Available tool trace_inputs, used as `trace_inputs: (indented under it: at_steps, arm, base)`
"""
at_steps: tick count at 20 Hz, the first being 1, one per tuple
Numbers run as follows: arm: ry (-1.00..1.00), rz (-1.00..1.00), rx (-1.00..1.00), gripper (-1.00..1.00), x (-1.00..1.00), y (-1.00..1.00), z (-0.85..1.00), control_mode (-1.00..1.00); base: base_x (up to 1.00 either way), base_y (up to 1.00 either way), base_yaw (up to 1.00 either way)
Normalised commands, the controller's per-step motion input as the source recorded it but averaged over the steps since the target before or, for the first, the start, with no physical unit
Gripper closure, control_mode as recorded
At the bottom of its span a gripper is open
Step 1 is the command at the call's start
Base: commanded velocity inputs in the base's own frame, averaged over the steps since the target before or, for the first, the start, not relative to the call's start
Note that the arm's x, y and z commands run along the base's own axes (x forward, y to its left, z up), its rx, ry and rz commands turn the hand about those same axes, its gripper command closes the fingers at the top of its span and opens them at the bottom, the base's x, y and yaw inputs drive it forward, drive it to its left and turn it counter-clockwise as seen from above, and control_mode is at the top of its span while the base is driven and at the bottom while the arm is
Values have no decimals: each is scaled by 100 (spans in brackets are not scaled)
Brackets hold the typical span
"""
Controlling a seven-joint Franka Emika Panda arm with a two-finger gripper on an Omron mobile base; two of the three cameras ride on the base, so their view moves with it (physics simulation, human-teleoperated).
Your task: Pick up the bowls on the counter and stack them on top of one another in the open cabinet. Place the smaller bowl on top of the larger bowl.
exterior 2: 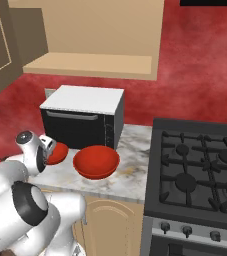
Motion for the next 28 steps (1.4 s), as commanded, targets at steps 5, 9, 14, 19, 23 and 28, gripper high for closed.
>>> trace_inputs:
  at_steps: [5,9,14,19,23,28]
  arm:
    - [0,1,0,-100,27,5,-23,-100]
    - [0,0,0,-100,28,3,-21,-100]
    - [0,0,0,-100,28,3,-22,-100]
    - [0,0,0,100,29,7,-25,-100]
    - [0,0,0,100,21,8,-18,-100]
    - [-1,1,0,100,-2,0,2,-100]
  base:
    - [0,0,0]
    - [0,0,0]
    - [0,0,0]
    - [0,0,0]
    - [0,0,0]
    - [0,0,0]
